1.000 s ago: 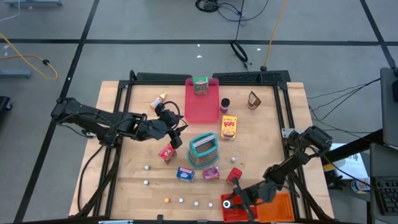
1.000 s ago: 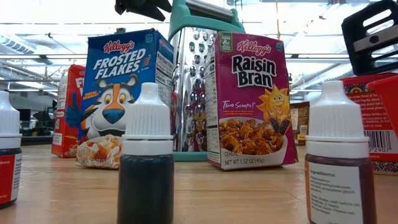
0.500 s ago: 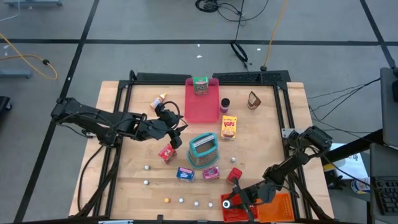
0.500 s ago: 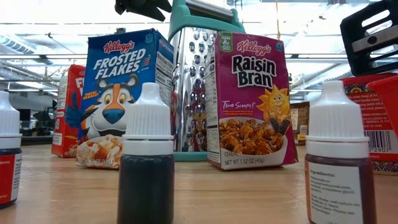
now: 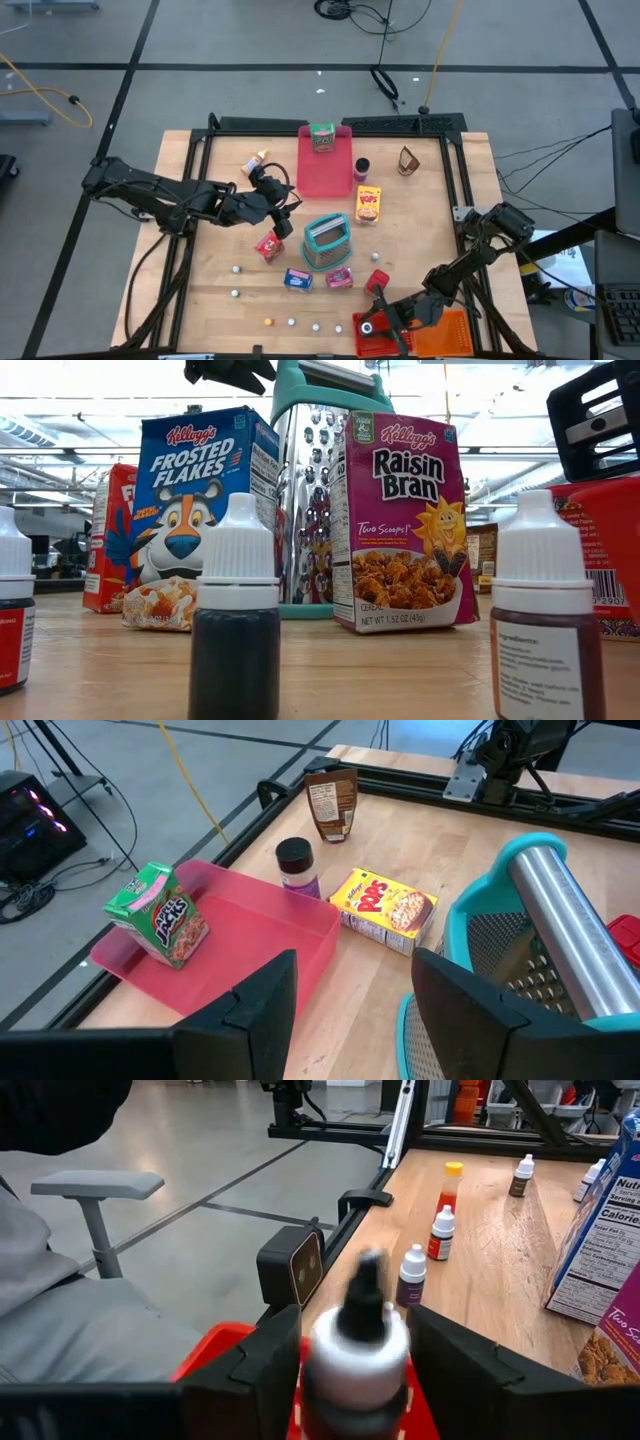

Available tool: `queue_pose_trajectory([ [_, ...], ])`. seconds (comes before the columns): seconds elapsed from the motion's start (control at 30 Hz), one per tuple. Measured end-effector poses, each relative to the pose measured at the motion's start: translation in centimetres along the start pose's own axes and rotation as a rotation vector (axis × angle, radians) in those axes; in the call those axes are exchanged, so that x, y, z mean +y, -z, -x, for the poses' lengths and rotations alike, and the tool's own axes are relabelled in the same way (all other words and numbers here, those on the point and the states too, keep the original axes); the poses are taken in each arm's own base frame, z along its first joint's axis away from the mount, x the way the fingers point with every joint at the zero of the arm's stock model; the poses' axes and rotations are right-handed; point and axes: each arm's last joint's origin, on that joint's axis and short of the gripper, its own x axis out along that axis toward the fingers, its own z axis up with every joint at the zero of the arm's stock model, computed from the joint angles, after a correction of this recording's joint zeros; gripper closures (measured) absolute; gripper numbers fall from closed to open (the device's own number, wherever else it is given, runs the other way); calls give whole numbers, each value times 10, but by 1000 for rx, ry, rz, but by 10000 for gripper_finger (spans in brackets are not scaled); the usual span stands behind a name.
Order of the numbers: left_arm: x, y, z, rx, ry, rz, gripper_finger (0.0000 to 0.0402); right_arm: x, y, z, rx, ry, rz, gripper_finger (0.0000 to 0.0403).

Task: Pick & Place Kitchen Items
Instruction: Put the big black food coloring bottle into the red bin

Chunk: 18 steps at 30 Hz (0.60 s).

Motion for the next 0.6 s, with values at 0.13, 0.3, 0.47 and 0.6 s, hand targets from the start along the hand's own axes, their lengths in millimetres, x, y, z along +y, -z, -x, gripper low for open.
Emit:
queue_pose_trajectory([
  [0.13, 0, 0, 0, 0, 0, 0, 202, 0, 0, 0, 0, -1, -1, 233],
  [0.3, 0, 0, 0, 0, 0, 1, 201, 0, 0, 0, -3, -2, 3, 230],
  [0.47, -1, 0, 1, 0, 8, -2, 201, 0, -6, 3, -7, -12, 21, 228],
  [0.6, -7, 1, 5, -6, 31, -31, 202, 0, -16, 8, -4, -13, 27, 231],
])
